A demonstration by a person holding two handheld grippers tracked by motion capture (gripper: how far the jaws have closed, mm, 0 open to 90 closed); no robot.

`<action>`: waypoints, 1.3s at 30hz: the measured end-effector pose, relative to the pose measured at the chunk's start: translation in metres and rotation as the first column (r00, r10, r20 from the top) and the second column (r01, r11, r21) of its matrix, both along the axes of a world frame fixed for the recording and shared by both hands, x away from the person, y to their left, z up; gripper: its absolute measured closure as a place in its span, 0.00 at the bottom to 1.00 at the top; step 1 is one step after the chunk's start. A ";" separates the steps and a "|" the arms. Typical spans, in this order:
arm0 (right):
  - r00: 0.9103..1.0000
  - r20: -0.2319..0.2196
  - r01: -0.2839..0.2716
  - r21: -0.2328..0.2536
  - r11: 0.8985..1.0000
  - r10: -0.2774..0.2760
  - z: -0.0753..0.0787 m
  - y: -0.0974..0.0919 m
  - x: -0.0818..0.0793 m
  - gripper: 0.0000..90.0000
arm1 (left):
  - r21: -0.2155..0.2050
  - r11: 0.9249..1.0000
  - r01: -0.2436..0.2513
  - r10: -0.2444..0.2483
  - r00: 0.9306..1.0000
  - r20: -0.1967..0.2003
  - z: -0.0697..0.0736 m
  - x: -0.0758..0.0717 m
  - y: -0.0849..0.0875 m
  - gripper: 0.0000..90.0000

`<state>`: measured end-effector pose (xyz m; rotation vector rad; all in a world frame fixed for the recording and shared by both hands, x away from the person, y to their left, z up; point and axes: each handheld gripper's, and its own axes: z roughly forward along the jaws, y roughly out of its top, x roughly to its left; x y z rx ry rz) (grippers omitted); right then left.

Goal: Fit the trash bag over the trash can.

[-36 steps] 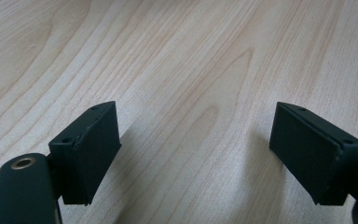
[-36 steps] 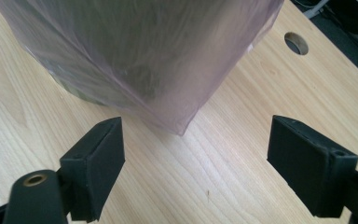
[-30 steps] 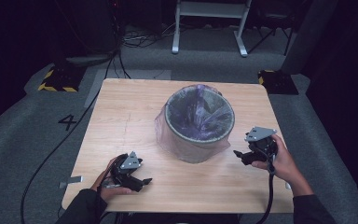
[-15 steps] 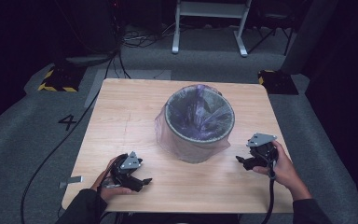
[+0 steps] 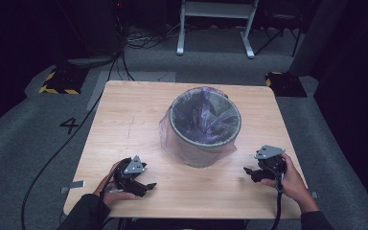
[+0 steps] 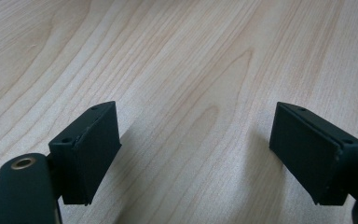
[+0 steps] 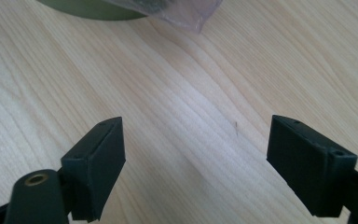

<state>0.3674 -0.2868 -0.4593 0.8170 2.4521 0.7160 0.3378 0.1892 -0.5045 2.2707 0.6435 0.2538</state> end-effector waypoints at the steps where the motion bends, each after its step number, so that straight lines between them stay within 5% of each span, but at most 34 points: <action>1: 1.000 0.001 0.001 0.000 1.000 -0.001 -0.001 -0.001 -0.001 0.22 | 0.000 1.000 0.000 0.000 1.000 0.000 0.000 0.000 0.000 0.17; 17: 0.999 -0.015 0.040 0.023 0.999 -0.040 -0.020 -0.018 -0.017 0.22 | -0.001 1.000 0.004 -0.004 1.000 0.000 0.000 0.001 0.000 0.17; 29: 0.996 -0.020 0.089 0.092 0.992 -0.088 -0.030 -0.035 -0.025 0.22 | 0.000 1.000 0.004 -0.004 1.000 0.000 0.000 0.001 0.000 0.17; 39: 0.984 -0.037 0.176 0.237 0.955 -0.172 -0.041 -0.064 -0.036 0.19 | 0.000 1.000 0.003 -0.003 1.000 0.001 0.000 0.001 0.000 0.17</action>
